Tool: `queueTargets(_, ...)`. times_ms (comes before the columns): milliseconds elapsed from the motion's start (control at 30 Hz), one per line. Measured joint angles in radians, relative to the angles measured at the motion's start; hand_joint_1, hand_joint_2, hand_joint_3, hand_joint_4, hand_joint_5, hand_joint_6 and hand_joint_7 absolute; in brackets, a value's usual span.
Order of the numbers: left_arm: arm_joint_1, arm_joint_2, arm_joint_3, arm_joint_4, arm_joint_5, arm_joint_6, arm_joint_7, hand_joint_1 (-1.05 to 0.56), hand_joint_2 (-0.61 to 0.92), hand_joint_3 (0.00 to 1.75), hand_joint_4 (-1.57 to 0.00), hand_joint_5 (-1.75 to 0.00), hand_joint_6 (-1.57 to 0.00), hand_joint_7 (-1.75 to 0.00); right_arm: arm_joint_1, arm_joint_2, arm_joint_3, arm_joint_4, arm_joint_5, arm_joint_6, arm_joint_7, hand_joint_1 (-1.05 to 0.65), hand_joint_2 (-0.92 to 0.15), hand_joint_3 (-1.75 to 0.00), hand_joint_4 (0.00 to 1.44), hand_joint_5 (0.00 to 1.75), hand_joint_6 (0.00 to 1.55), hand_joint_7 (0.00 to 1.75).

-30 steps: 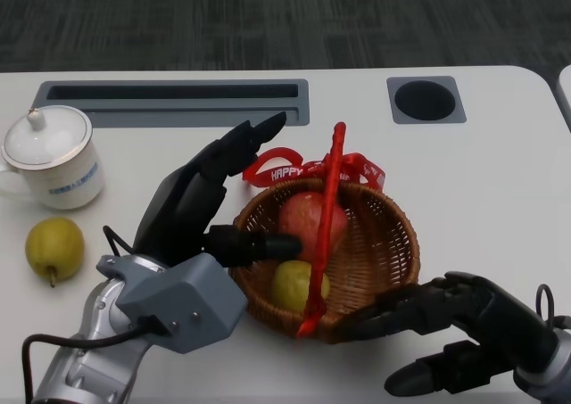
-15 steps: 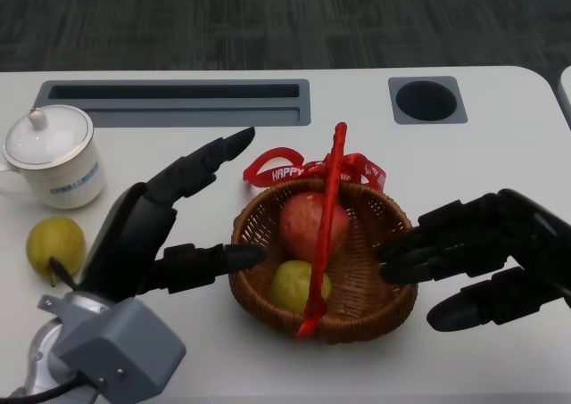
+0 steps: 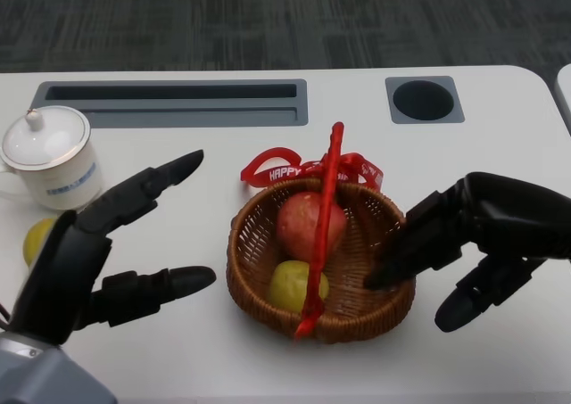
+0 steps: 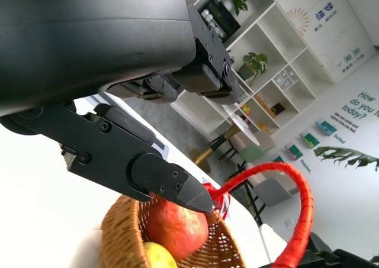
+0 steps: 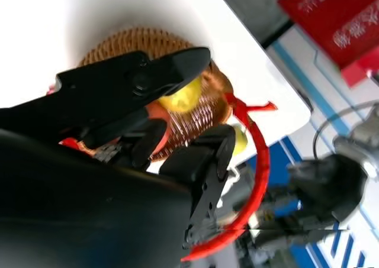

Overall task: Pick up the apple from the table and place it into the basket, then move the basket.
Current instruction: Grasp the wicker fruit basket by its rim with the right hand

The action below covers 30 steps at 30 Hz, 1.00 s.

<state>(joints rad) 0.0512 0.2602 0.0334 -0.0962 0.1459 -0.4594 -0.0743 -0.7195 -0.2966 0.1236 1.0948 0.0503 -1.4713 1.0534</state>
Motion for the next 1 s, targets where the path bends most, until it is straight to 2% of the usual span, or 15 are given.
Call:
queueTargets(167,0.016,0.022,0.034,-0.002,-0.008,-0.032,-0.005,-0.53,0.8,0.0,-0.5,-0.02,-0.57,-0.01,-0.061,0.015,-0.012,0.053,-0.29,-0.014,-0.193,-0.66,-0.79,0.0,0.8,0.01,0.74,0.01)
queueTargets(267,0.033,0.026,0.041,-0.005,-0.015,-0.038,-0.013,-0.5,0.78,0.0,-0.54,-0.03,-0.58,-0.01,-0.082,0.016,0.011,0.053,-0.515,-0.005,-0.393,-0.68,-0.79,0.0,0.81,0.01,0.75,0.01)
queueTargets(367,0.045,0.026,0.042,-0.006,-0.026,-0.04,-0.019,-0.46,0.77,0.0,-0.57,-0.03,-0.6,-0.01,-0.096,0.014,0.081,0.042,-0.737,0.057,-0.636,-0.69,-0.8,-0.01,0.82,0.01,0.74,0.0)
queueTargets(500,0.054,0.025,0.042,-0.011,-0.038,-0.04,-0.02,-0.47,0.77,0.0,-0.6,-0.03,-0.61,-0.01,-0.114,0.013,0.226,0.036,-0.984,0.167,-0.963,-0.72,-0.8,0.0,0.84,0.01,0.75,0.01)
queueTargets(600,0.065,0.024,0.042,-0.02,-0.043,-0.039,-0.021,-0.47,0.78,0.01,-0.61,-0.02,-0.61,-0.01,-0.155,0.01,0.361,0.042,-1.136,0.23,-1.221,-0.74,-0.8,0.0,0.86,0.02,0.77,0.01)
queueTargets(700,0.071,0.023,0.042,-0.036,-0.045,-0.039,-0.022,-0.47,0.78,0.0,-0.63,-0.03,-0.62,-0.01,-0.228,0.012,0.538,0.075,-1.29,0.313,-1.501,-0.76,-0.8,0.0,0.88,0.02,0.78,0.01)
queueTargets(767,0.075,0.023,0.043,-0.044,-0.049,-0.039,-0.024,-0.47,0.79,0.0,-0.65,-0.03,-0.63,-0.01,-0.267,0.025,0.658,0.114,-1.381,0.394,-1.647,-0.76,-0.8,0.0,0.9,0.02,0.81,0.02)
queueTargets(867,0.083,0.022,0.046,-0.045,-0.052,-0.039,-0.025,-0.47,0.79,0.01,-0.66,-0.02,-0.64,-0.01,-0.281,0.053,0.786,0.172,-1.452,0.483,-1.766,-0.74,-0.82,-0.01,0.93,0.03,0.84,0.03)
queueTargets(1000,0.08,0.022,0.052,-0.04,-0.055,-0.046,-0.026,-0.46,0.79,0.0,-0.67,-0.02,-0.65,-0.01,-0.308,0.077,0.869,0.209,-1.46,0.538,-1.826,-0.69,-0.86,-0.02,0.99,0.03,0.88,0.02)
